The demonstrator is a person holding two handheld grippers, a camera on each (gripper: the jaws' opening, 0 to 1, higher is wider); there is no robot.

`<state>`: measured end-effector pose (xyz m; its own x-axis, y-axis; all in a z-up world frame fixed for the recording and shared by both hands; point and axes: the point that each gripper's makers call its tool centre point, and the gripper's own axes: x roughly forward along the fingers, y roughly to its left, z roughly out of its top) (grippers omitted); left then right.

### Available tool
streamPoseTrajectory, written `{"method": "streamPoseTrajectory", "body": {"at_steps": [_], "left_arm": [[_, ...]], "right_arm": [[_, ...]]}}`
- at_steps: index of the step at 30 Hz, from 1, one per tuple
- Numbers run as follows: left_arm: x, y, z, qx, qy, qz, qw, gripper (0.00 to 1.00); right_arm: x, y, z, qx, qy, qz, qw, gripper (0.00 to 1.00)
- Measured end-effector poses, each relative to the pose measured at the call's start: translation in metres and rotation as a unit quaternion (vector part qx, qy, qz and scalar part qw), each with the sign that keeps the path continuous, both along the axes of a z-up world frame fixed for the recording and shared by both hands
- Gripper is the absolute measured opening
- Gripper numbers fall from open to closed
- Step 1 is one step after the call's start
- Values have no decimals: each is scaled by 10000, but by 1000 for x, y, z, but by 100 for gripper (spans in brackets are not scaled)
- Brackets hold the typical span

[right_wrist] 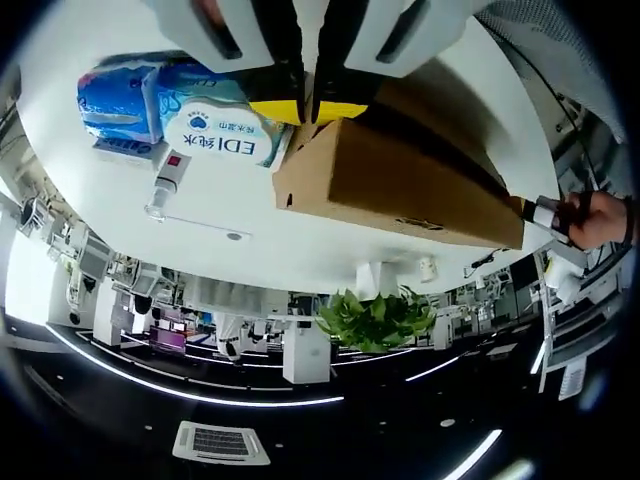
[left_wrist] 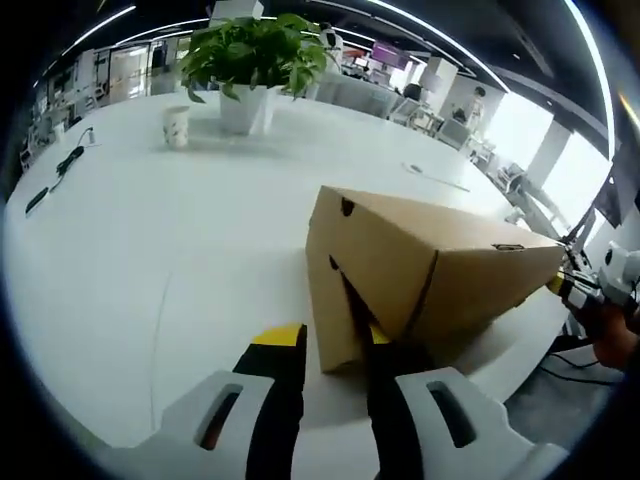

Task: Operate the shoe box by opening the lid, removing the specified soft item, and placing it in the target area until the item is outside and the box remains undamaged.

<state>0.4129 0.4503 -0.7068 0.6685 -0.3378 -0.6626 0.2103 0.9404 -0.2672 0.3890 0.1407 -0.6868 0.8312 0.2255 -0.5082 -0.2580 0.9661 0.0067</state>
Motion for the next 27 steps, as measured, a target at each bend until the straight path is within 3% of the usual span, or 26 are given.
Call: {"method": "streamPoseTrajectory", "body": {"at_steps": [27], "left_arm": [[-21, 9, 6, 86, -61, -5, 9999, 21]], "right_arm": [[-11, 0, -18, -17, 238, 54, 9997, 0]]}}
